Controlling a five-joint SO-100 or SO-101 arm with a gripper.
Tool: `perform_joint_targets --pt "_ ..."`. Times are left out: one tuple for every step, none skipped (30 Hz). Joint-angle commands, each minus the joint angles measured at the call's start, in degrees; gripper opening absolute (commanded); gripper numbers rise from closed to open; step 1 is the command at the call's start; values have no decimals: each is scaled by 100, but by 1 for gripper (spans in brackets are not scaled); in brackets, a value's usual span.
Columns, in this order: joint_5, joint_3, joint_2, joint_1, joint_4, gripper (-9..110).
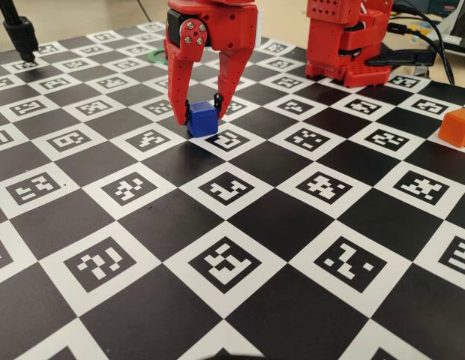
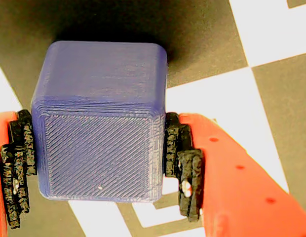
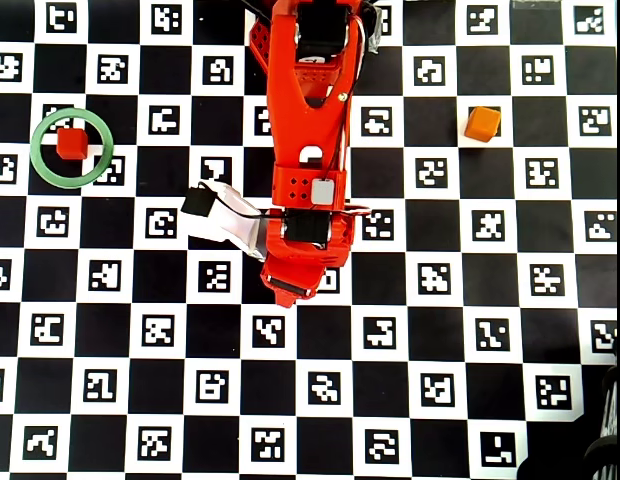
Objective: Grab the red cube then put it in the green circle then put the blue cube on top and finally the orange cube on top
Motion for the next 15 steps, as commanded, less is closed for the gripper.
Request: perform_joint_targets --pt "-26 -35 79 -26 -79 14" --pt "-26 -35 79 -26 -79 12" --pt "-26 -26 79 -18 -88 11" --pt "-18 -26 88 -9 -88 10" --pt "-18 -18 105 0 -88 10" --pt "-9 -18 132 9 -88 9" --pt "-9 -18 176 18 -70 8" --pt "-18 -18 229 26 -44 8" --pt "-26 -18 299 35 -9 7" --pt "-53 -26 387 44 44 6" --pt "-88 -44 475 53 114 5" --pt "-167 -70 571 62 211 5" --pt "-281 -114 659 79 316 5" --pt "-343 -176 747 114 431 4" --pt "-413 -272 817 176 615 4"
